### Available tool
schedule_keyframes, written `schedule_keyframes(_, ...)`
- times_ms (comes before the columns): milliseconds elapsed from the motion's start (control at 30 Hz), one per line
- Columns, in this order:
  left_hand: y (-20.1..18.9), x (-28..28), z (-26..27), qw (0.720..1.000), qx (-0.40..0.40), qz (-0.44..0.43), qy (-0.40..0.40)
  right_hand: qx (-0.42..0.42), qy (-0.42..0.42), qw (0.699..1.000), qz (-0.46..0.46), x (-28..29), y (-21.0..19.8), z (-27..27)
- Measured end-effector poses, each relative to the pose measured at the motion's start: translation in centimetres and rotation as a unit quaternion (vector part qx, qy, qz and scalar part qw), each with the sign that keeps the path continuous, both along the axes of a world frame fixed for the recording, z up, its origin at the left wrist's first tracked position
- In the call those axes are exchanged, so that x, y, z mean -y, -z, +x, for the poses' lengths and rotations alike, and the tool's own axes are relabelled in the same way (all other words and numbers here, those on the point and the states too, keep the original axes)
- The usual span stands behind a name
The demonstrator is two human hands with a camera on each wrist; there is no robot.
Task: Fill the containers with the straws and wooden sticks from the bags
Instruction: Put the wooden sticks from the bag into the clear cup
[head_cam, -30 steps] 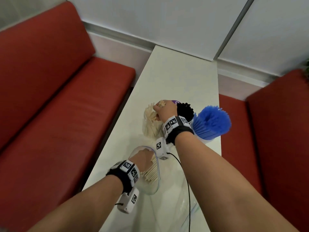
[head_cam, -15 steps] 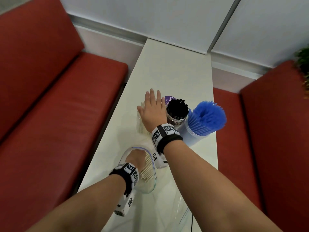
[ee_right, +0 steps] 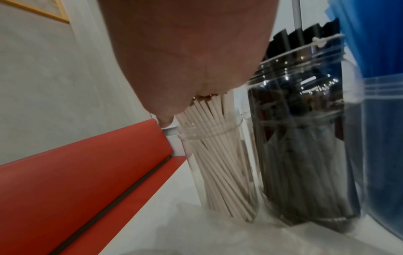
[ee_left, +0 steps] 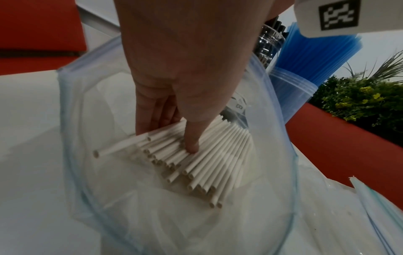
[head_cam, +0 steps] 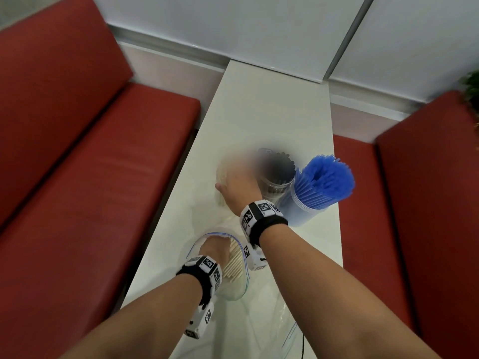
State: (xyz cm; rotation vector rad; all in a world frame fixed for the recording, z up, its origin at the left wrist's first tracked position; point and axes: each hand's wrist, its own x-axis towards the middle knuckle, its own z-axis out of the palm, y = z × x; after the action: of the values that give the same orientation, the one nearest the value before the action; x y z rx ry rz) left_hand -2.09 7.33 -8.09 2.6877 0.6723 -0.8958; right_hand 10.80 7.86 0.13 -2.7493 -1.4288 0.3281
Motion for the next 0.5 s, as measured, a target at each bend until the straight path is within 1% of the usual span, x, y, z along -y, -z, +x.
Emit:
schedule_keyframes(67, 0.1, 0.0, -0.4, 1.0, -0.009, 0.007, 0.016, 0.0, 0.027, 0.998, 0.055, -0.1, -0.2, -0.1)
schedule_keyframes(100, 0.3, -0.1, -0.5, 0.999, -0.018, 0.017, 0.021, 0.01, 0.028, 0.997, 0.066, -0.1, -0.1, -0.2)
schedule_keyframes(167, -0.1, -0.1, -0.9, 0.999, -0.037, 0.023, 0.022, 0.014, 0.006, 1.0, 0.016, 0.1, 0.0, -0.4)
schedule_keyframes(200, -0.4, -0.2, -1.0, 0.999, -0.037, 0.016, 0.027, 0.002, -0.003, 1.0, -0.007, 0.3, 0.1, -0.3)
schedule_keyframes(233, -0.1, -0.3, -0.9, 0.999, -0.025, 0.013, 0.033, -0.02, -0.004, 1.0, -0.005, 0.4, -0.1, -0.2)
schedule_keyframes(267, -0.1, -0.4, -0.9, 0.999, -0.014, 0.017, 0.035, -0.047, 0.0, 0.999, 0.026, 0.5, -0.5, -0.1)
schedule_keyframes(300, -0.3, -0.3, -0.7, 0.999, -0.009, 0.028, 0.036, -0.072, 0.007, 0.994, 0.082, 0.6, -1.0, 0.0)
schedule_keyframes(333, -0.7, -0.3, -1.0, 0.998, -0.011, 0.04, 0.041, -0.091, 0.016, 0.984, 0.154, 0.8, -1.4, 0.0)
schedule_keyframes(400, -1.3, -0.2, -1.4, 0.998, -0.007, 0.052, 0.046, -0.132, 0.041, 0.951, 0.277, 1.5, -2.1, -0.5)
schedule_keyframes(433, -1.6, -0.2, -1.7, 0.997, 0.0, 0.052, 0.055, -0.175, 0.062, 0.928, 0.324, 2.0, -2.4, -0.8)
schedule_keyframes(467, -2.0, -0.2, -1.8, 0.996, 0.01, 0.051, 0.076, -0.235, 0.091, 0.898, 0.361, 2.6, -2.7, -1.2)
schedule_keyframes(500, -2.4, -0.3, -2.1, 0.995, 0.015, 0.045, 0.087, -0.309, 0.125, 0.861, 0.385, 3.2, -3.1, -1.6)
